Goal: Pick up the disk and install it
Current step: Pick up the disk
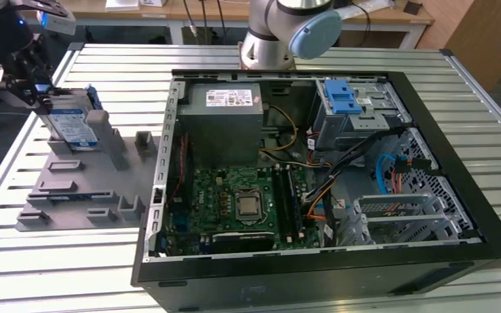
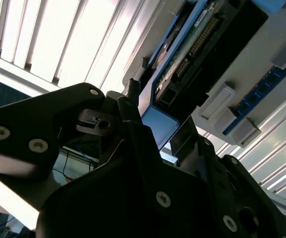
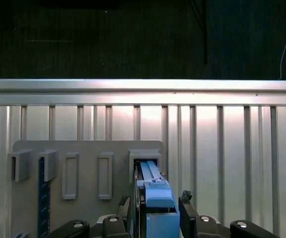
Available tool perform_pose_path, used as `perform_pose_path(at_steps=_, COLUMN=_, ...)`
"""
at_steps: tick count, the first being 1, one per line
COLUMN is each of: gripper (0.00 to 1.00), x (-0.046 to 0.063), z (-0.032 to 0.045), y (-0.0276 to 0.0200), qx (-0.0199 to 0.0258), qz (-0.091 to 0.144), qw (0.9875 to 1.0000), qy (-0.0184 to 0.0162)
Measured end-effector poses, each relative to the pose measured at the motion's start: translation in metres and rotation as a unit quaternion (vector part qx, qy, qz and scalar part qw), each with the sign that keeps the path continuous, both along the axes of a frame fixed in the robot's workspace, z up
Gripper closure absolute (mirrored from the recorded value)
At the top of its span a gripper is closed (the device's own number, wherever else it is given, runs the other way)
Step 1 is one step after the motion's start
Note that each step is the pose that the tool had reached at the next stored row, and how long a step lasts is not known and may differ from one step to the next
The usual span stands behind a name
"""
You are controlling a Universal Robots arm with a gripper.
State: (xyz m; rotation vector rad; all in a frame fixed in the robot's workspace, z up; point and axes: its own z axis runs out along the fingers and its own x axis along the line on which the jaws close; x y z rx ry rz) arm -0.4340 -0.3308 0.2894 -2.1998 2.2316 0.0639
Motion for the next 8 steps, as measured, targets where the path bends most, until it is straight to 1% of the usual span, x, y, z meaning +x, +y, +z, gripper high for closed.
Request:
perform_pose_path(at_steps=4, gripper=0.49, x=0.0000, z=-0.0020, y=0.0001, qx=0.0000, qz=0.000, qw=1.0000, qy=0.0000)
perform_pose_path(at_steps=6, gripper=0.51, x=0.0000, z=-0.0026, y=0.0001, qx=0.0000, qz=0.000, qw=1.0000, qy=0.0001)
perform_pose_path(at_steps=7, gripper=0.58, x=0.0000, z=-0.0027, y=0.0001, qx=0.0000, qz=0.000, qw=1.0000, qy=0.0001)
perform_pose_path(at_steps=8, gripper=0.58, x=0.0000, z=-0.0027, y=0.0001, qx=-0.0001, qz=0.000, qw=1.0000, qy=0.0001)
